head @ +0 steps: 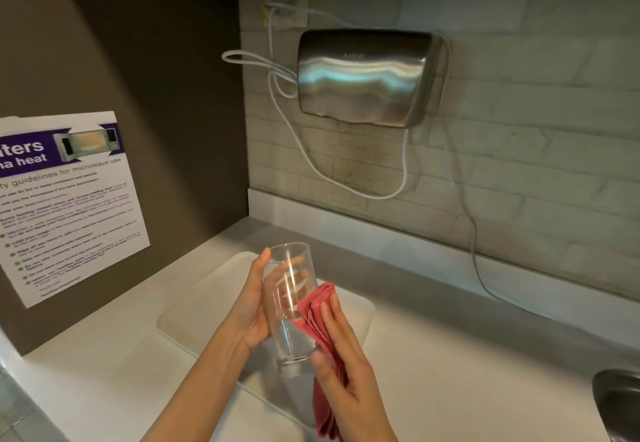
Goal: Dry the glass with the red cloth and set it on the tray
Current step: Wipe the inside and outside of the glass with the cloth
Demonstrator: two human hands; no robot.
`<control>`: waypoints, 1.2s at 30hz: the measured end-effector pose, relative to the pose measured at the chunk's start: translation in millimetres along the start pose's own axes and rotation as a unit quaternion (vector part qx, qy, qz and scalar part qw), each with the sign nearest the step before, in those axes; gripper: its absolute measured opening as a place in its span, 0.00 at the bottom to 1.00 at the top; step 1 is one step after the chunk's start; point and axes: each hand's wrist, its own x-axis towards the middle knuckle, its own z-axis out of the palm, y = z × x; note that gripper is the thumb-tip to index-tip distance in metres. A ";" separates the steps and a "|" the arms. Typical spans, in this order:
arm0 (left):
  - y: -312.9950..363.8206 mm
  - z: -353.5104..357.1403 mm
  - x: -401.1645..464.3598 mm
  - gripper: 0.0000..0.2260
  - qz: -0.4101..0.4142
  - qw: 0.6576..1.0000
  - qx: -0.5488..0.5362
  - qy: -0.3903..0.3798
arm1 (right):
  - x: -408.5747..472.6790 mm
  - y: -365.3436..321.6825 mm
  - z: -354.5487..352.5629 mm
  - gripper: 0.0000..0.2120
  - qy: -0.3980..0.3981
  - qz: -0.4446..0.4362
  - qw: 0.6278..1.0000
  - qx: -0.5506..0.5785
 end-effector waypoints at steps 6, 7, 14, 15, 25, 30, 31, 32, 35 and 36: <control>-0.3 6.2 -2.1 0.30 -0.007 1.000 -0.008 -0.014 | 2.6 7.2 -2.4 0.50 -0.005 -0.046 0.988 -0.146; 1.7 9.2 -2.2 0.32 -0.009 1.000 0.001 -0.014 | 3.7 9.4 -0.8 0.50 0.020 -0.066 0.984 -0.163; 25.4 38.4 -19.8 0.32 0.063 0.977 0.205 -0.004 | 17.9 20.5 7.9 0.42 0.087 -0.142 0.973 -0.158; 29.3 41.7 -22.4 0.33 0.077 0.967 0.244 0.013 | 21.4 20.4 9.2 0.42 0.087 -0.146 0.972 -0.162; 28.5 37.5 -31.5 0.33 0.146 0.949 0.253 0.119 | 29.2 15.0 15.7 0.42 0.021 -0.227 0.934 -0.274; 7.1 7.1 -36.0 0.34 0.016 0.991 0.116 0.070 | 19.0 15.0 2.6 0.24 -0.094 -0.287 0.901 -0.310; 1.0 1.7 -35.1 0.34 -0.014 0.994 0.087 0.061 | 15.9 16.8 -2.2 0.20 -0.113 -0.302 0.897 -0.301; -4.7 -1.8 -34.1 0.34 -0.034 0.996 0.062 0.053 | 13.3 18.2 -7.0 0.18 -0.129 -0.311 0.895 -0.291; -18.1 -7.7 -30.7 0.33 -0.047 0.998 0.015 0.026 | 13.6 17.6 -20.3 0.16 -0.148 -0.286 0.911 -0.258; -21.6 -7.2 -30.9 0.32 -0.052 0.999 -0.001 0.007 | 18.1 14.6 -23.5 0.16 -0.137 -0.263 0.922 -0.247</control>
